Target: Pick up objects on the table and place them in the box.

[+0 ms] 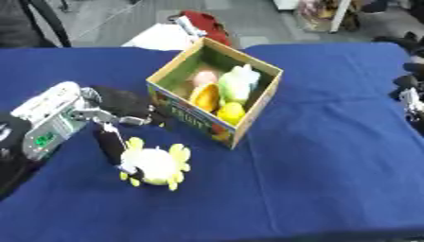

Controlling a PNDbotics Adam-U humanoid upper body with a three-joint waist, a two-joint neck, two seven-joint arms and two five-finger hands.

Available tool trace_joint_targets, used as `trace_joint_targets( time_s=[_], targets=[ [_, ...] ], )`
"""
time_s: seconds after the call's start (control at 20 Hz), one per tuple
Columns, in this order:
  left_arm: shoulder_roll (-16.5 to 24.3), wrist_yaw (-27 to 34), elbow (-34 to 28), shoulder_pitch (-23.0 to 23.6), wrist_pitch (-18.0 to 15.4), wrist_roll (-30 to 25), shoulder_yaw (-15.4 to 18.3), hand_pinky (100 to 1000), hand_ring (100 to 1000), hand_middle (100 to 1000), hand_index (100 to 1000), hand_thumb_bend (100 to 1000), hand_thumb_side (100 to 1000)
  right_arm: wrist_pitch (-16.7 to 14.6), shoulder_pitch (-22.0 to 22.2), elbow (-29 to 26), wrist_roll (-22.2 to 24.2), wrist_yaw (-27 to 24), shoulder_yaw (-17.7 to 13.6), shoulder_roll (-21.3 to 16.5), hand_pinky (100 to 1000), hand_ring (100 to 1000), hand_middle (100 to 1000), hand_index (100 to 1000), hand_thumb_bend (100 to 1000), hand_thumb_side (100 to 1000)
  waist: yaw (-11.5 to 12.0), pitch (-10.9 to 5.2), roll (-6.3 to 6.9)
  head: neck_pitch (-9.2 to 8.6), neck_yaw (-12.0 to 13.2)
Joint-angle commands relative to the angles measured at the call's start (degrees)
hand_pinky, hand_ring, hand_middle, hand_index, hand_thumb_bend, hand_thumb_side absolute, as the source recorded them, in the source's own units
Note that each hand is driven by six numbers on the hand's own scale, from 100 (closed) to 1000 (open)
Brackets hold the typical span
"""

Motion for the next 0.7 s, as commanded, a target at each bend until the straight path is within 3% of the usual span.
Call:
trace_joint_targets(
  time_s=[0.05, 0.15, 0.3, 0.35, 0.5, 0.7],
  targets=[
    [-0.14, -0.55, 0.72, 0.02, -1.61, -0.01, -0.21, 802, 752, 813, 921, 562, 551, -0.02, -0.63, -0.57, -0.05, 0.00, -0.38, -1.41, 621, 580, 610, 808, 100, 591, -0.17, -0.65, 0.52, -0.23, 0.02],
    [-0.56, -0.30, 0.95, 0.41, -2.02, -0.19, -0.46, 761, 707, 768, 890, 540, 504, 0.01, -0.58, -0.56, -0.09, 0.00, -0.41, -1.38, 621, 580, 609, 808, 100, 591, -0.20, -0.63, 0.47, -0.16, 0.05],
    [-0.89, -0.84, 0.89, 0.60, -1.69, 1.54, -0.08, 680, 601, 649, 804, 440, 272, 0.01, -0.55, -0.53, -0.08, 0.02, -0.42, -1.32, 622, 580, 609, 808, 100, 590, -0.20, -0.63, 0.38, -0.20, 0.00],
    [-0.88, -1.17, 0.50, 0.49, -1.35, 2.76, 0.32, 609, 515, 552, 734, 360, 186, 0.02, -0.53, -0.52, -0.09, 0.05, -0.45, -1.35, 622, 580, 610, 808, 100, 590, -0.17, -0.64, 0.34, -0.19, -0.04],
    [-0.45, -1.03, -1.89, -0.18, 0.01, 6.88, 2.23, 573, 474, 504, 695, 259, 186, 0.10, -0.45, -0.47, -0.19, 0.16, -0.60, -1.38, 622, 580, 609, 808, 100, 589, -0.08, -0.69, 0.28, -0.26, -0.07],
    [1.11, 0.90, -8.45, -4.43, 2.28, 10.42, 6.60, 587, 472, 499, 698, 269, 185, 0.17, -0.25, -0.36, -0.26, 0.27, -0.62, -1.41, 622, 580, 609, 808, 100, 587, 0.08, -0.97, 0.25, -0.11, -0.31]
  ],
)
